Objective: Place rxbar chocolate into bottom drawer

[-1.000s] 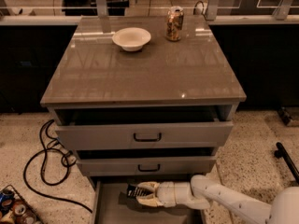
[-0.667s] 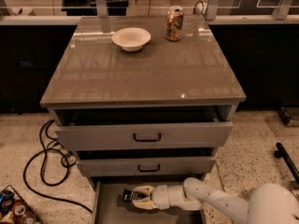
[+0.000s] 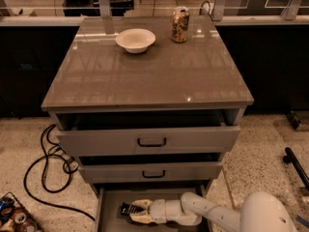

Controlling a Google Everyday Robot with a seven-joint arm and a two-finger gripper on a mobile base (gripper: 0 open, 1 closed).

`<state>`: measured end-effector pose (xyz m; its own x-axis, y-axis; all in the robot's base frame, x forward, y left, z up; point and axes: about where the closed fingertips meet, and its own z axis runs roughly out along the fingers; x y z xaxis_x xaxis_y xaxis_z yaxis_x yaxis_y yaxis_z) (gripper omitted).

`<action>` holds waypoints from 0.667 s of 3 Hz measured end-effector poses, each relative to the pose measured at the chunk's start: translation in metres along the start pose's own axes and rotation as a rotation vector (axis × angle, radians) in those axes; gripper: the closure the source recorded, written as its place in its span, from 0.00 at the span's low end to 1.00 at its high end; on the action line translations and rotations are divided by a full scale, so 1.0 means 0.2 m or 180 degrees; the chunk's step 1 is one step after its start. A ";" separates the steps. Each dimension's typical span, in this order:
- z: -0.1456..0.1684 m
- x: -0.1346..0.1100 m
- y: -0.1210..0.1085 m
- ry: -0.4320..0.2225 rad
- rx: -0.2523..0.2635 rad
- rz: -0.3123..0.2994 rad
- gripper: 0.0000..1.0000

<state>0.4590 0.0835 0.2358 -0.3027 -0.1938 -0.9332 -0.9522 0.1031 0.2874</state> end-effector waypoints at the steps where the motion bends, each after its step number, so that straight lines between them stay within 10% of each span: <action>1: 0.08 0.12 -0.03 0.0043 0.0252 0.0186 1.00; 2: 0.12 0.22 -0.06 0.0148 0.0453 0.0334 1.00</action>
Offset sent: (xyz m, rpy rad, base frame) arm -0.0019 0.0095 -0.0805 -0.1576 0.1269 -0.2286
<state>0.4576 0.0963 0.1862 -0.4049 -0.2192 -0.8877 -0.9009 0.2614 0.3463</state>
